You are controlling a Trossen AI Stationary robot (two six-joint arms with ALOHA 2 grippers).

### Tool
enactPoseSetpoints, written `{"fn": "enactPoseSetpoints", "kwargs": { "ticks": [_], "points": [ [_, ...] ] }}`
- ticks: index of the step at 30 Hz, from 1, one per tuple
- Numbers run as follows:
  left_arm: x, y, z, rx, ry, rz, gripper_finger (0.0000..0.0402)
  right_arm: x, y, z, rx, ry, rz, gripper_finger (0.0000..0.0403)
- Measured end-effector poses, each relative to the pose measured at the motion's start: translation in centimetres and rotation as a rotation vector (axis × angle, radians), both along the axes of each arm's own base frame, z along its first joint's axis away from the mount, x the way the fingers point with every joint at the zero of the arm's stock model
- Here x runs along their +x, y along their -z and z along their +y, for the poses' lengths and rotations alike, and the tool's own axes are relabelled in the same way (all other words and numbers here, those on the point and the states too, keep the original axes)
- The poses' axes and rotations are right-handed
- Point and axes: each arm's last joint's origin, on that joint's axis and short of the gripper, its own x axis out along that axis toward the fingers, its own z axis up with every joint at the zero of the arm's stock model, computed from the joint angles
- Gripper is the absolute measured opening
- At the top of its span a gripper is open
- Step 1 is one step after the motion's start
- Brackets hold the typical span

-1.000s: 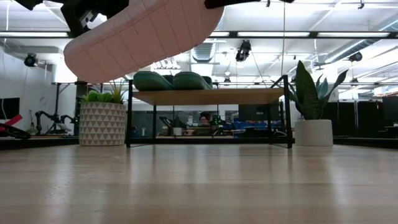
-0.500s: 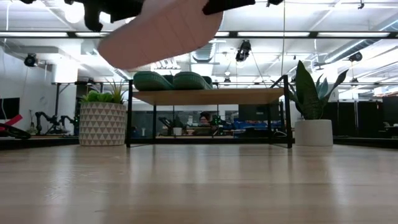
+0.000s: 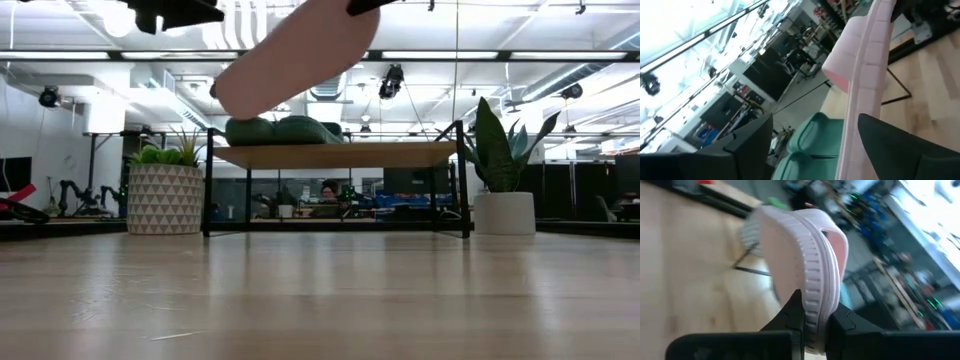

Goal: Pick and place slides into the shelf
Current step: Put the top pink slide on the shelf

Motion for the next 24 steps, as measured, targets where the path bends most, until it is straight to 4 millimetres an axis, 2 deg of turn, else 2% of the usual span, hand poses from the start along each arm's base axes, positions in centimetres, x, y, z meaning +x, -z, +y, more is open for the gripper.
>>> {"fn": "enactPoseSetpoints", "kwargs": {
  "ticks": [2, 5, 11, 16, 20, 24],
  "points": [
    [-0.1, -0.1, 0.1, -0.010, -0.018, -0.010, 0.0276, -0.1, -0.1, -0.1, -0.024, 0.060, -0.026, 0.0024],
    [-0.2, -0.1, 0.2, -0.008, -0.041, -0.007, 0.0276, 0.1, -0.5, -0.1, -0.043, 0.061, -0.044, 0.0024],
    [-0.3, -0.1, 0.2, 0.002, -0.056, 0.001, 0.0276, 0.9, -1.2, 0.4, 0.037, -0.125, -0.092, 0.0024],
    [-0.1, 0.1, 0.1, 0.006, -0.056, 0.012, 0.0276, 1.0, -1.2, 0.7, 0.051, -0.183, -0.088, 0.0024],
    [0.2, 0.3, 0.1, 0.011, -0.056, 0.023, 0.0276, 0.9, -2.2, 0.5, 0.012, -0.081, -0.128, 0.0024],
    [0.2, 0.4, 0.1, 0.011, -0.094, 0.030, 0.0276, 0.5, -3.0, 0.0, -0.089, 0.161, -0.164, 0.0024]
  ]
}}
